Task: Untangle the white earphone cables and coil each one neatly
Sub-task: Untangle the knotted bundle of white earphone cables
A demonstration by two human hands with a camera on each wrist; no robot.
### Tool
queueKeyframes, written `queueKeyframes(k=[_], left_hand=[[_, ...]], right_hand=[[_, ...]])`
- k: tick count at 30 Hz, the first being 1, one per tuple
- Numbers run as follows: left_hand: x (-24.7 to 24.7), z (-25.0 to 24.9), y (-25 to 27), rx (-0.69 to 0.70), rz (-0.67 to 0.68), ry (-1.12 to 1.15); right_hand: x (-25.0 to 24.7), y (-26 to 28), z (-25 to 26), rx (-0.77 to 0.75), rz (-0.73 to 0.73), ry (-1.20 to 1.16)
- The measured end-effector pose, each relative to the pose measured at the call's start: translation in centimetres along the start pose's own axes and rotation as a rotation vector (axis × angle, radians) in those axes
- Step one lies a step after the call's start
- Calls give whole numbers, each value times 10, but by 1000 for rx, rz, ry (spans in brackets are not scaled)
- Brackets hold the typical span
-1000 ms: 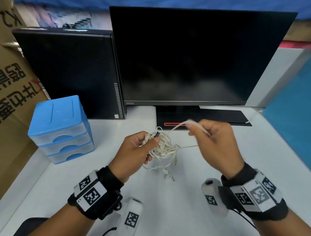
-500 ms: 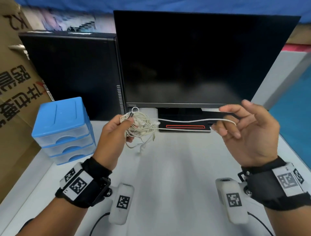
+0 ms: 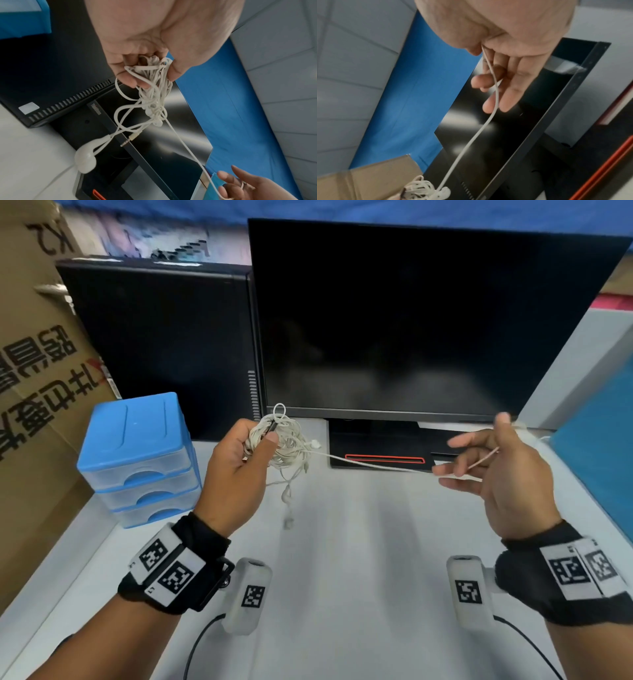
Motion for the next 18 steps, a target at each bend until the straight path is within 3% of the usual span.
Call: queueKeyframes(k=[4, 7, 10, 13, 15, 18], left_hand=[[-4, -9, -3, 45, 7, 31], [-4, -21, -2, 115, 44, 58], [-2, -30, 3, 214, 58, -41], [1, -34, 7, 272, 54, -104], [1, -33, 7, 278, 51, -107], [-1, -30, 5, 258, 45, -105]], right_hand=[[21, 8, -6, -42, 211, 223], [31, 13, -32, 89, 314, 362], [34, 12, -56, 235, 352, 261], [32, 8, -70, 278, 379, 256], [27, 2, -76, 170, 389, 438], [20, -5, -74, -85, 390, 992]])
Point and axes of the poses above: each hand's wrist, its own y-axis away from the middle knuckle, its own x-axis out of the palm, z = x × y, the point moved 7 cm from there along -y, towards the middle knuckle, and after that the axes turned 6 degrees about -z, right-handed, at the moved point
